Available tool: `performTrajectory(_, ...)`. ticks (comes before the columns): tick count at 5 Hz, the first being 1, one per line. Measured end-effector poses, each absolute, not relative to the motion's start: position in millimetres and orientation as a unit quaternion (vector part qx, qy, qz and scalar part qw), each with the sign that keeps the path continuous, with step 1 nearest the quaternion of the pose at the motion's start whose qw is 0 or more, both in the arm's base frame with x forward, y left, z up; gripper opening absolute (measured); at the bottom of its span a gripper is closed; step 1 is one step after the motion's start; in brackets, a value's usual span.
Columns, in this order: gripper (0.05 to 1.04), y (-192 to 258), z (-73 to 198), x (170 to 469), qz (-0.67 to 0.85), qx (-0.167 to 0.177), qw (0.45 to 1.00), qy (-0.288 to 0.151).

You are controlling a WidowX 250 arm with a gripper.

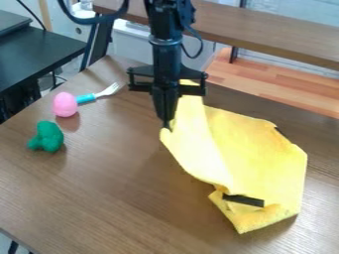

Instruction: Unfold the cloth from top right to bottom left

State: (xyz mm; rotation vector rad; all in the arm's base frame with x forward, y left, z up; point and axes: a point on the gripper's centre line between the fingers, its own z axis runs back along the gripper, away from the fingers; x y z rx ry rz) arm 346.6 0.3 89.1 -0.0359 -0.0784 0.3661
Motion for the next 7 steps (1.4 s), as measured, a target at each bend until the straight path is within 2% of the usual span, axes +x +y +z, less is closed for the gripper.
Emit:
performTrajectory(2,0.049,21.2,82.7,326.6,0.172,0.009,0.985,0.004)
performTrajectory(4,0.049,34.8,82.5,314.9,0.156,0.055,0.986,0.032)
performTrajectory(7,0.068,52.7,74.4,305.2,0.167,0.137,0.976,0.029)
